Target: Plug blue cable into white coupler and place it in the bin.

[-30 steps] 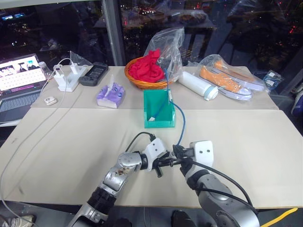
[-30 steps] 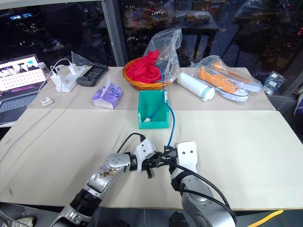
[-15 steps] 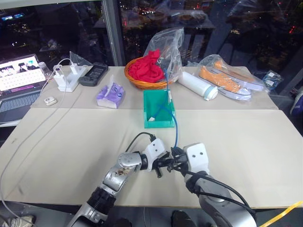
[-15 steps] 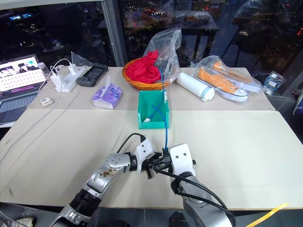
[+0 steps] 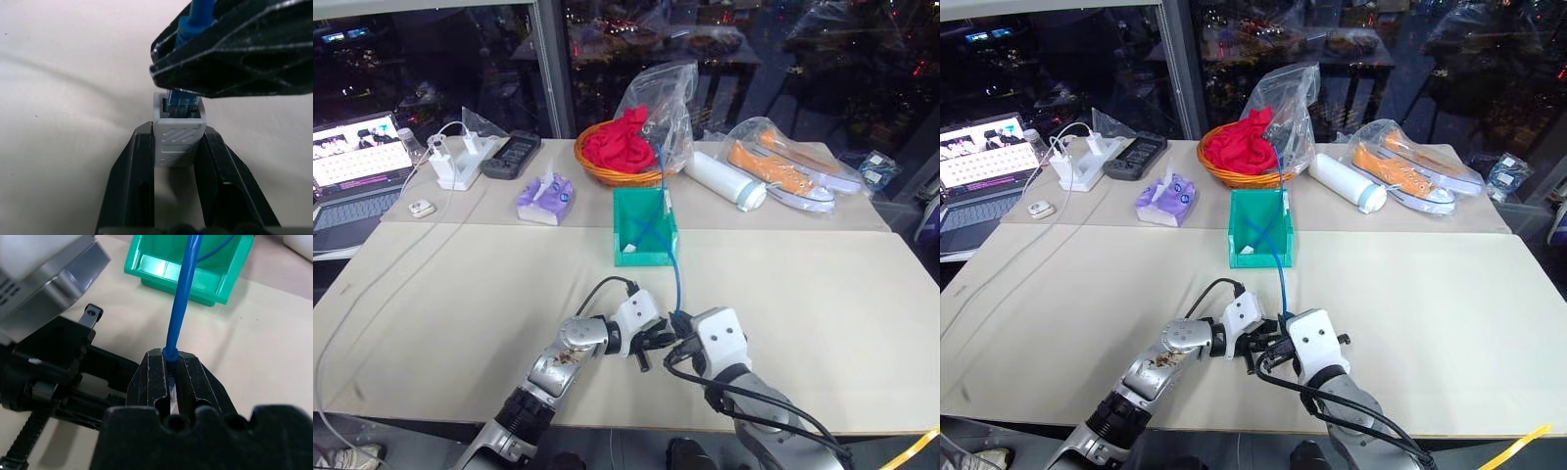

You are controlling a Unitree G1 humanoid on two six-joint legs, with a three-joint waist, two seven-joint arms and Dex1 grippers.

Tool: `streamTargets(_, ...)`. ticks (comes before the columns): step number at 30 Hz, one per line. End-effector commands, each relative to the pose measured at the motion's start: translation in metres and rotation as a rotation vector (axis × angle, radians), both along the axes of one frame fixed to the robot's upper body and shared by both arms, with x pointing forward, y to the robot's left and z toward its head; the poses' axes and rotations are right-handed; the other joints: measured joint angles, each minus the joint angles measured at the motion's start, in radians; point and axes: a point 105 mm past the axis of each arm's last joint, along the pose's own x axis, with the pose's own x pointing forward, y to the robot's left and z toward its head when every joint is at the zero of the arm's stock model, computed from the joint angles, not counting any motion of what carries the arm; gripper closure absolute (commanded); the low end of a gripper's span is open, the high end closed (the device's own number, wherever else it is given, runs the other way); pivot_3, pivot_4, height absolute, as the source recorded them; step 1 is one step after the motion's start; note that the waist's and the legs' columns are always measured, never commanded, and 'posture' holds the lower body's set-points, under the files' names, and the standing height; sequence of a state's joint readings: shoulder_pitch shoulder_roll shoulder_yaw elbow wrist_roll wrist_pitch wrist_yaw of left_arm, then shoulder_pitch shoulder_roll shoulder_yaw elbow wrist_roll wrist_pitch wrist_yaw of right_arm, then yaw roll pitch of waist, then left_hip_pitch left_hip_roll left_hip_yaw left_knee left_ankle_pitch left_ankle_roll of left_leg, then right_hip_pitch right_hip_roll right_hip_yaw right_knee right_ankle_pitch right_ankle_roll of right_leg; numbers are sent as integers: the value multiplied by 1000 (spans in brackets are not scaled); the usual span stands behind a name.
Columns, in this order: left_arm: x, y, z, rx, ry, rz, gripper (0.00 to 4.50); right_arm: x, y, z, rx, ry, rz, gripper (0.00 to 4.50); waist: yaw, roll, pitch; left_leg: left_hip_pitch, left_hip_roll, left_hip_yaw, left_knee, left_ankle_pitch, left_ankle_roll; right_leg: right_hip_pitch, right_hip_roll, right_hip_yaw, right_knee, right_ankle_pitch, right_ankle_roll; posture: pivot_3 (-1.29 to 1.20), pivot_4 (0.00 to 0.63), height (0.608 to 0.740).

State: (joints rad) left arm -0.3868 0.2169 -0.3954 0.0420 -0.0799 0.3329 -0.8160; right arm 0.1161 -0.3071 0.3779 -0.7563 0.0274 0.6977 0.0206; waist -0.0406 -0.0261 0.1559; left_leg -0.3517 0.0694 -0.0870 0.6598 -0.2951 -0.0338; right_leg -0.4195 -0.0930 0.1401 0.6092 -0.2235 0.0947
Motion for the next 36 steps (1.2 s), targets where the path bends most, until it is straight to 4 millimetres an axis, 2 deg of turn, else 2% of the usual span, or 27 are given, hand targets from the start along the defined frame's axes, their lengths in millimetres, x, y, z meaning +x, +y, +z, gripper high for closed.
streamTargets(1, 10, 3, 18, -33, -56, 32, 3852, -24, -6, -92, -128, 407, 17, 4500, 0, -3, -5, 0, 0, 0, 0, 0, 0, 0, 0, 0, 0, 0, 0, 0, 150, 722)
streamTargets(8, 12, 6, 17, -30, -60, 47, 3852, -26, -3, -107, -130, 478, 38, 4500, -6, -8, -12, 9, 0, 0, -1, -2, 3, 12, 0, 0, 0, -4, -1, 0, 150, 722)
streamTargets(10, 14, 6, 18, -30, -62, 54, 3852, -20, -2, -100, -95, 448, 27, 4500, -8, -9, -13, 15, 0, 0, -1, -5, 7, 18, 0, 0, 1, -9, -1, 0, 150, 722)
streamTargets(15, 17, 6, 17, -39, -56, 69, 3852, 0, -6, -71, -2, 338, -13, 4500, -8, -9, -13, 16, 0, 0, -1, -5, 7, 19, 1, 0, 1, -10, 0, 0, 150, 722)
streamTargets(17, 16, 5, 18, -54, -58, 64, 2850, 7, -7, -56, 34, 288, -23, 4500, -8, -9, -13, 16, 0, 0, -1, -4, 7, 19, 1, 0, 1, -10, -1, 0, 150, 722)
streamTargets(19, 18, 7, 19, -59, -63, 82, 2335, 12, -10, -44, 57, 245, -31, 4500, -7, -9, -13, 16, 0, 0, -1, -4, 6, 18, 1, 0, 1, -10, -1, 0, 150, 722)
streamTargets(21, 19, 15, 21, -70, -56, 111, 1584, 18, -16, -27, 85, 187, -51, 4500, -5, -9, -13, 16, 0, 0, -1, -4, 6, 17, 1, 0, 1, -9, -2, 0, 150, 722)
streamTargets(23, 23, 27, 28, -81, -80, 159, 1584, 22, -21, -7, 108, 125, -51, 4500, -6, -8, -13, 15, 0, 0, -1, -4, 6, 16, 0, 0, 1, -9, -2, 0, 150, 722)
streamTargets(25, 24, 43, 38, -92, -113, 209, 1584, 22, -25, 23, 126, 39, -11, 4500, -7, -7, -9, 14, 0, 0, -1, -4, 6, 14, 0, 0, 1, -9, -2, 0, 150, 722)
streamTargets(28, 17, 62, 50, -112, -137, 259, 1584, 30, -30, 79, 190, -92, 58, 4500, -8, -2, 0, 13, 0, -1, -1, -4, 6, 13, 0, 0, 1, -9, -2, 0, 150, 722)
streamTargets(31, 10, 72, 58, -129, -149, 308, 1584, 38, -25, 123, 249, -159, 170, 4500, -10, 6, 9, 12, 0, -1, -1, -4, 5, 11, 1, 0, 2, -8, -2, 0, 150, 722)
streamTargets(34, 0, 76, 68, -183, -152, 356, 1584, 76, -16, 162, 332, -158, 223, 4500, -6, 7, 10, 9, 0, -2, -1, -4, 6, 9, 1, -1, 2, -8, -2, 0, 150, 722)
streamTargets(36, -4, 77, 71, -199, -157, 383, 1584, 98, -4, 175, 404, -113, 259, 4500, -10, 7, 10, 5, 0, -3, -1, -4, 6, 5, 0, -1, 2, -7, -2, 0, 150, 722)
